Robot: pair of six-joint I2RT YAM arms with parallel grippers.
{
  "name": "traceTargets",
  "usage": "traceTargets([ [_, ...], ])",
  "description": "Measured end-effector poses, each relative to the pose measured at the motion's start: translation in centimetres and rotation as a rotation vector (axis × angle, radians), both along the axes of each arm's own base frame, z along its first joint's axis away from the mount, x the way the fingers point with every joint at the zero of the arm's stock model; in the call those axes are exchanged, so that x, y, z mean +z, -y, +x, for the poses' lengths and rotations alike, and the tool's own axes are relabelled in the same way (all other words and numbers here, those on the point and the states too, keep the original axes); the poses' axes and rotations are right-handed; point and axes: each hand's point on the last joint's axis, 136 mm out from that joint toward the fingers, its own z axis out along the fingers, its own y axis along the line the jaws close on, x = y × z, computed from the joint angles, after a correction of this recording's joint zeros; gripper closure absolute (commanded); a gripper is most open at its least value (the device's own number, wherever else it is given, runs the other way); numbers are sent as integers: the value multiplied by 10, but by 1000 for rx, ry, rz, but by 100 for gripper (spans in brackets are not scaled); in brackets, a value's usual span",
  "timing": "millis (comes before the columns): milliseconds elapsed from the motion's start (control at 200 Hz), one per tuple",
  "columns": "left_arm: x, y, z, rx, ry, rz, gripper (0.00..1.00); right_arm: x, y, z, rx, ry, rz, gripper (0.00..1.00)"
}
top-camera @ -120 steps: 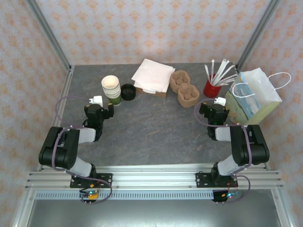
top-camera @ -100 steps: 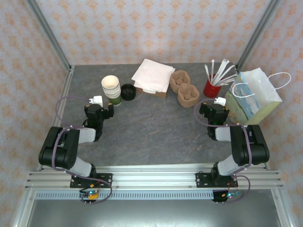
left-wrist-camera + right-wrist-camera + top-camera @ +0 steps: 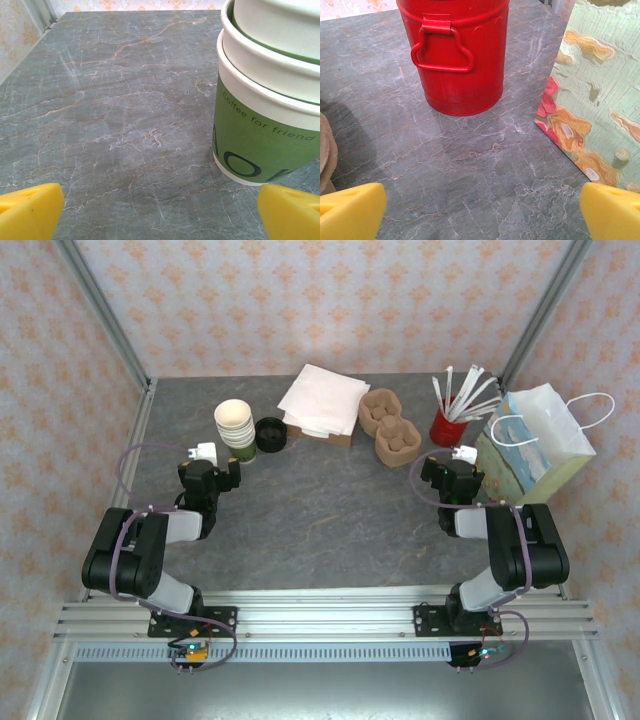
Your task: Pack the takeout coffee
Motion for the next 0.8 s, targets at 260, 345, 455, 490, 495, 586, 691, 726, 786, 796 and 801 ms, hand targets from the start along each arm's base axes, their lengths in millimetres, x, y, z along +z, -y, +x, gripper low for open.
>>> traceTargets([
  [260,0,0,0,0,0,0,0,0,0,0,0,0,0,1],
  [345,0,0,0,0,0,0,0,0,0,0,0,0,0,1],
  [455,0,0,0,0,0,0,0,0,0,0,0,0,0,1],
  [490,0,0,0,0,0,0,0,0,0,0,0,0,0,1],
  [495,0,0,0,0,0,0,0,0,0,0,0,0,0,1],
  [586,1,-2,-1,11,-1,4,0,0,0,0,-1,0,0,1],
  [691,21,-17,-14,105,-10,11,0,12,-2,-3,-10,16,-11,1],
  [726,38,-24,-18,156,17,5,0,21,-2,-6,-20,27,-10,1],
  [786,69,-37,-28,253,82,-23,0,42,-2,-12,-50,61,11,1],
  [796,76,-40,-30,273,97,-32,0,46,-2,-13,-55,71,17,1],
  [801,77,-40,-31,279,101,-35,0,48,-1,-13,-57,74,19,1],
])
